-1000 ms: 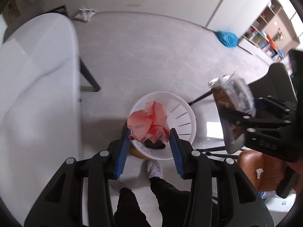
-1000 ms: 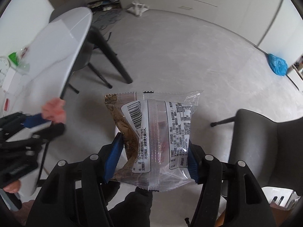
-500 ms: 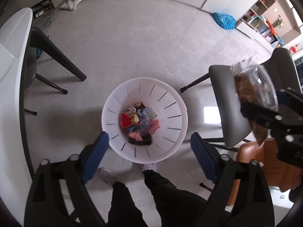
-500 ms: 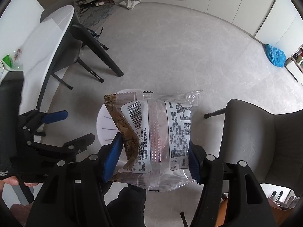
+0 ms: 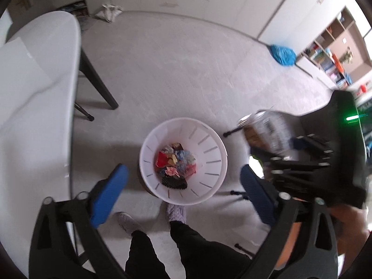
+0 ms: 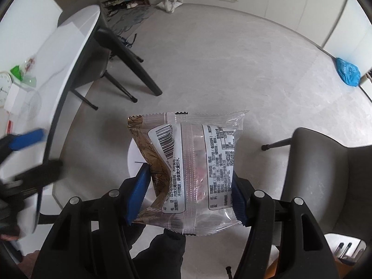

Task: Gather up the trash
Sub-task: 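Carry the pink paper and snack bag over the wastebasket and open both tools, then grasp the white-and-red medicine box with the right tool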

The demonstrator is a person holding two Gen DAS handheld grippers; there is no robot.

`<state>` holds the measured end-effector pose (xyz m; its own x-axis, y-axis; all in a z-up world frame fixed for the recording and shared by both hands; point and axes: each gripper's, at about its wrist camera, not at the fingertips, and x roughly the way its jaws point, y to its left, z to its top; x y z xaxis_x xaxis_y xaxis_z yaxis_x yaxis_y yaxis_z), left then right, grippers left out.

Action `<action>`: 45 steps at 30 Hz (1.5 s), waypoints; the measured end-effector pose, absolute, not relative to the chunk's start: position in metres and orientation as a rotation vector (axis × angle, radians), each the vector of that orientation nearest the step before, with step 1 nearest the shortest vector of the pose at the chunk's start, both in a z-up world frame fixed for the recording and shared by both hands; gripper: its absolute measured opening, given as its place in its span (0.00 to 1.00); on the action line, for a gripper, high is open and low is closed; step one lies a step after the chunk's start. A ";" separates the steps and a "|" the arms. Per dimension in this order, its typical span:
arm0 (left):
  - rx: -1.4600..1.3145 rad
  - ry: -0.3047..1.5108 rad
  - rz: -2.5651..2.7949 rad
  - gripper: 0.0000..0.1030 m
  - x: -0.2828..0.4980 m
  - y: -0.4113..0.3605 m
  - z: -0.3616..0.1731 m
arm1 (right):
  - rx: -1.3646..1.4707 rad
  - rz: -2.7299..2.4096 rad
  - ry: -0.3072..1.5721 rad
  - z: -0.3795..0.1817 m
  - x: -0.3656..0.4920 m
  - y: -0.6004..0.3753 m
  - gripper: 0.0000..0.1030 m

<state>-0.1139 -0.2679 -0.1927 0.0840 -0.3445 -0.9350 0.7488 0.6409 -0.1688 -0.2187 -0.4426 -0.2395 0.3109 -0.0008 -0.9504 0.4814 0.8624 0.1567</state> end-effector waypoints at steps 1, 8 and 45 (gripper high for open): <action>0.393 1.227 -0.840 0.92 -0.113 -0.264 -0.188 | 0.454 -0.319 1.235 -0.249 -0.212 -0.439 0.63; 0.362 1.181 -0.737 0.92 -0.103 -0.225 -0.164 | 0.405 -0.273 1.324 -0.319 -0.172 -0.411 0.93; -0.134 1.100 -0.019 0.92 0.075 0.118 -0.111 | 0.037 0.245 1.105 -0.118 0.040 -0.128 0.98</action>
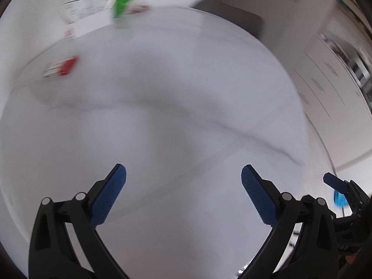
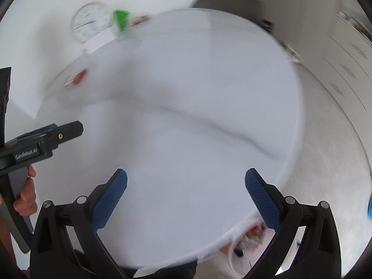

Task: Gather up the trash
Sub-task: 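Grasp the white-and-red medicine box with the right tool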

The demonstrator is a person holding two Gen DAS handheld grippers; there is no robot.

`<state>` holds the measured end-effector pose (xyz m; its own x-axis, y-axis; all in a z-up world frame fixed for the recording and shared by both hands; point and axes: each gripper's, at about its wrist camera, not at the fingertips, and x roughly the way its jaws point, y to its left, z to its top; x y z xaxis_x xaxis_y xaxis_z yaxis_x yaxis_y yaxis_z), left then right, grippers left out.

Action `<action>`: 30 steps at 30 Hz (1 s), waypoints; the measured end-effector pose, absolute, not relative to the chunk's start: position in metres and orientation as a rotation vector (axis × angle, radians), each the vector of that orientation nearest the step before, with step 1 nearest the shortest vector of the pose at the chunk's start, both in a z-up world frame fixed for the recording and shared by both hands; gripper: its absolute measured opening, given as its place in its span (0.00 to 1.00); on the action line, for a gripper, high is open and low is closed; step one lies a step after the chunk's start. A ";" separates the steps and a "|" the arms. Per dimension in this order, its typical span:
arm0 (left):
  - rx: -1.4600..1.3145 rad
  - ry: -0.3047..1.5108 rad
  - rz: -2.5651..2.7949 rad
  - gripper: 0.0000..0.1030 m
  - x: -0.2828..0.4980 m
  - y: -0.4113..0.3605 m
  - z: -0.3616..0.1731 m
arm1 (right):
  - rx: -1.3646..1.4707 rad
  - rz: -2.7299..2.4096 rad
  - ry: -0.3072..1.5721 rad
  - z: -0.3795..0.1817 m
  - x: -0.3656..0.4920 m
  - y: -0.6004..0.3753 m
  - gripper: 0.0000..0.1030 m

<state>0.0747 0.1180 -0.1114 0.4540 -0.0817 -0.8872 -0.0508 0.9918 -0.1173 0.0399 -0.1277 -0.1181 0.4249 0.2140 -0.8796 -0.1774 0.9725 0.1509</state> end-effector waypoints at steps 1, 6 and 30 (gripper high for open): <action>-0.145 1.097 0.013 0.92 0.082 0.135 -0.111 | 0.016 0.281 1.107 -0.118 0.053 -0.109 0.98; -0.186 1.068 0.219 0.92 0.110 0.245 -0.110 | -0.152 0.552 1.098 -0.122 0.132 0.025 0.98; -0.371 1.077 0.525 0.92 0.162 0.484 -0.177 | -0.875 1.119 1.075 -0.240 0.373 0.474 0.98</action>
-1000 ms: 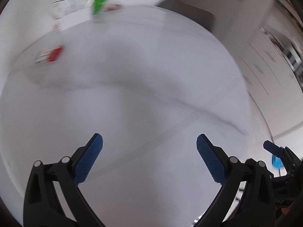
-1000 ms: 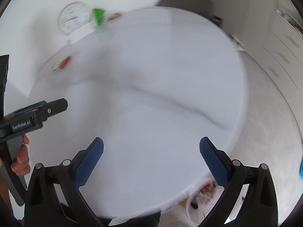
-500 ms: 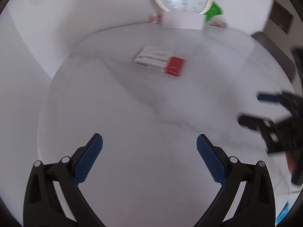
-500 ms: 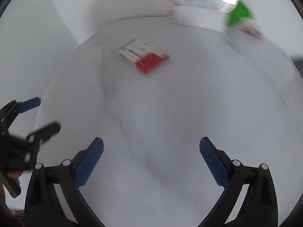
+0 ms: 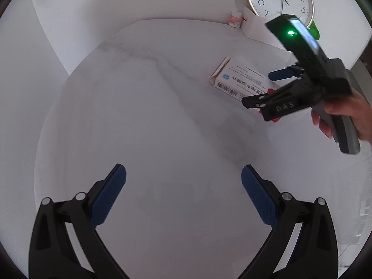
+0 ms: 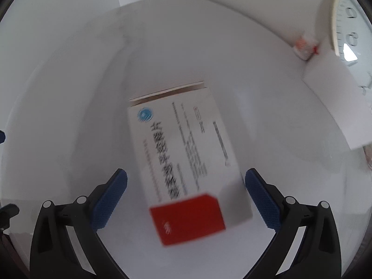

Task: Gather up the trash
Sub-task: 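Grasp the white-and-red medicine box with the right tool, then carry the medicine box over the wastebasket and open the right tool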

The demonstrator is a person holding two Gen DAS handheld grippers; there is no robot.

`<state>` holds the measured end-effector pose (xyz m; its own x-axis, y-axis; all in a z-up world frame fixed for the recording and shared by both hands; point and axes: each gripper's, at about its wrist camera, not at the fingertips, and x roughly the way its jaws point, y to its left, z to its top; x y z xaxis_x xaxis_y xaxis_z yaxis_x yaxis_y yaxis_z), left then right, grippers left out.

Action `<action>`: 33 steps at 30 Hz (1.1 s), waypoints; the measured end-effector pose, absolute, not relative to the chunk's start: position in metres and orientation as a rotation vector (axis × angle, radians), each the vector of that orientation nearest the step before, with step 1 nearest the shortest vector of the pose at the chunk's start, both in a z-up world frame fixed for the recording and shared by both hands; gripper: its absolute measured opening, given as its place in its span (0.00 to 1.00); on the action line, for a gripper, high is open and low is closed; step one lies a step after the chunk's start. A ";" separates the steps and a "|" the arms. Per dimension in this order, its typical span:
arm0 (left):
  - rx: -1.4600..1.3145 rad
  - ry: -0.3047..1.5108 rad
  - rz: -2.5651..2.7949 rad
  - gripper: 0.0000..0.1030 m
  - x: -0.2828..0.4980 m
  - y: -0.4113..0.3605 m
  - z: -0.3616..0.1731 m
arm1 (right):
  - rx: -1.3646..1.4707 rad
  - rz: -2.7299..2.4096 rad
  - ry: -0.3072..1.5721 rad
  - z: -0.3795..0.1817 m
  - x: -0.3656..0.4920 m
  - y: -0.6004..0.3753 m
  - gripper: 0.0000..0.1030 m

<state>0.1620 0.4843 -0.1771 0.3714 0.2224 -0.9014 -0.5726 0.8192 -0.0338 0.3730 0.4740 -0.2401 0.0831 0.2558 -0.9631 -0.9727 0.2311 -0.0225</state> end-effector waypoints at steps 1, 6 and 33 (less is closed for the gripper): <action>-0.371 1.077 0.526 0.92 0.161 0.485 -0.177 | -0.883 1.126 1.088 -0.243 0.375 0.478 0.97; -0.376 1.079 0.527 0.92 0.164 0.486 -0.179 | -0.885 1.147 1.091 -0.246 0.379 0.478 0.84; 0.080 1.090 -0.205 0.92 0.056 0.084 -0.115 | 0.034 0.227 1.099 -0.128 -0.014 -0.132 0.84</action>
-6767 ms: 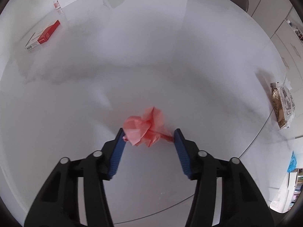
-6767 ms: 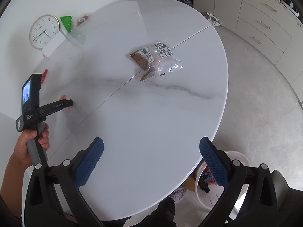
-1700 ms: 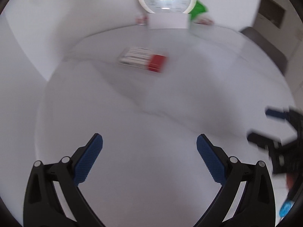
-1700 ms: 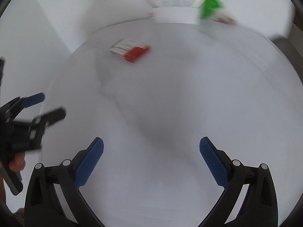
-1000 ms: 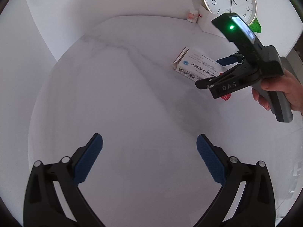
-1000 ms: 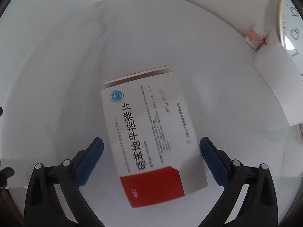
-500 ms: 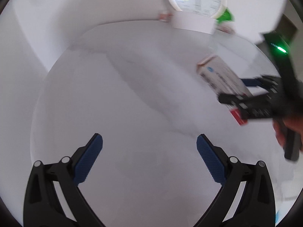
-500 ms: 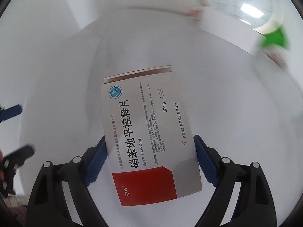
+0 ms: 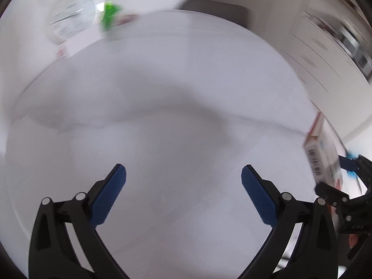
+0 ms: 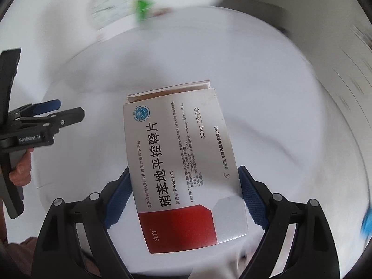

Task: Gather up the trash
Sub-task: 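Carry the medicine box over the wastebasket and open the right tool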

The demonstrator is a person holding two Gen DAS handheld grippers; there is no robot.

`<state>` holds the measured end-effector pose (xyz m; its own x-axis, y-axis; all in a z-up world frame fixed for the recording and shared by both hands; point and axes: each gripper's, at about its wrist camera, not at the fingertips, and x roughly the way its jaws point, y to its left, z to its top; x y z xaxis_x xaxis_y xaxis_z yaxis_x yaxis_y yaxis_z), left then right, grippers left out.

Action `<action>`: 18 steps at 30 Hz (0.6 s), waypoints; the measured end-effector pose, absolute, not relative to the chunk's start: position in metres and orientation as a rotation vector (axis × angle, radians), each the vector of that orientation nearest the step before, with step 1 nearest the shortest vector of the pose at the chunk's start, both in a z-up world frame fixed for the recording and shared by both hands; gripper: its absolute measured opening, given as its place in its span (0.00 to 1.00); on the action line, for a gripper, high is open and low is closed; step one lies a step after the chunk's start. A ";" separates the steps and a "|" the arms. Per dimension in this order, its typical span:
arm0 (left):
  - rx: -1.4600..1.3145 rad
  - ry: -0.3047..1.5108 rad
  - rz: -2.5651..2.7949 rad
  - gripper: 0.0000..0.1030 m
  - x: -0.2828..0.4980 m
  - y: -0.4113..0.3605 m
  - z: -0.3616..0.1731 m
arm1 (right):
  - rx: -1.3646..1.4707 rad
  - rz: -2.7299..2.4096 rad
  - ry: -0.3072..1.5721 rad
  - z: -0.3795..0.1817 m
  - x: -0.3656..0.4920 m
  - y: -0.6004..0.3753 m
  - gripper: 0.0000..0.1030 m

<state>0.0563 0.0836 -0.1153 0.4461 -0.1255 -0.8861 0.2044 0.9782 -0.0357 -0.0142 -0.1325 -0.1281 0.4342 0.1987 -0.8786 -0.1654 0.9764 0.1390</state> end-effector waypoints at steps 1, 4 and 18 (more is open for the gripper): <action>0.098 1.092 -0.239 0.92 0.049 0.064 -0.115 | 0.065 0.184 1.098 -0.133 -0.038 -0.142 0.84; 0.134 1.109 -0.348 0.92 0.025 0.002 -0.118 | 0.160 -0.017 1.116 -0.149 -0.105 -0.226 0.84; 0.297 1.107 -0.468 0.92 -0.041 -0.144 -0.118 | 0.352 -0.298 1.358 -0.299 -0.141 -0.374 0.94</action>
<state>-0.0413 -0.1440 -0.1177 0.3657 -0.2129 -0.9061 0.5017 0.8651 -0.0008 -0.1414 -0.3739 -0.2987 0.1882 -0.0048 -0.9821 0.4062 0.9108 0.0734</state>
